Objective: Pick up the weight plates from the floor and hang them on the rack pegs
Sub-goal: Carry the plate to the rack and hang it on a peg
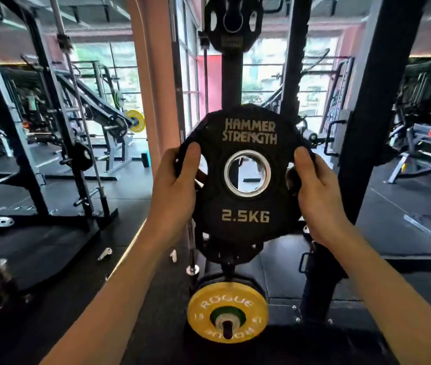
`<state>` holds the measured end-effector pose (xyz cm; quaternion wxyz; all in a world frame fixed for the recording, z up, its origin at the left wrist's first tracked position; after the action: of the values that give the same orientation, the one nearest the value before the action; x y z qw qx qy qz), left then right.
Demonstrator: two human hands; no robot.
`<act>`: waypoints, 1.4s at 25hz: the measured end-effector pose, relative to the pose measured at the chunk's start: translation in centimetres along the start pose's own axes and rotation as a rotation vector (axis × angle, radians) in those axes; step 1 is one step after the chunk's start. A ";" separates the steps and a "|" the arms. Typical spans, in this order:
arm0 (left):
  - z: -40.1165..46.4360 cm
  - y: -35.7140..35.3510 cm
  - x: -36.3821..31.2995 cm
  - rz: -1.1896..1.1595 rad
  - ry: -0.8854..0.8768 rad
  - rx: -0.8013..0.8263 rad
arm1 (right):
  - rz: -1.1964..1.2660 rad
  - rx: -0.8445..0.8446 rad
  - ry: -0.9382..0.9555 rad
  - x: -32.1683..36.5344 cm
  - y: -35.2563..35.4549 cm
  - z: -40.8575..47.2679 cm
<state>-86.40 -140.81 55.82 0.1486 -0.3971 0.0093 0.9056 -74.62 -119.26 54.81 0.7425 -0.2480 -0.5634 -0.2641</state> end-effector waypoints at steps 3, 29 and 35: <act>5.6 -2.7 -0.7 -0.038 -0.082 -0.015 | 0.014 -0.009 0.107 4.1 0.2 5.0; 46.4 -12.9 -1.1 -0.125 -0.517 0.042 | 0.000 -0.080 0.537 25.4 -8.1 39.7; 50.3 -14.6 3.0 -0.236 -0.461 0.059 | 0.054 -0.039 0.465 23.9 -9.1 45.3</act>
<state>-120.31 -119.26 89.61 0.2628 -0.1741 -0.0450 0.9480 -107.32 -98.51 89.55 0.8543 -0.2098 -0.3650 -0.3049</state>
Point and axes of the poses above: each hand's wrist, its own z-axis towards the middle knuckle, its own y-axis out of the back of the hand, x = y × z, the point moved 10 cm from there along z, towards the middle knuckle, and after that the axes turned 15 degrees about -y, right-handed, at the moved point
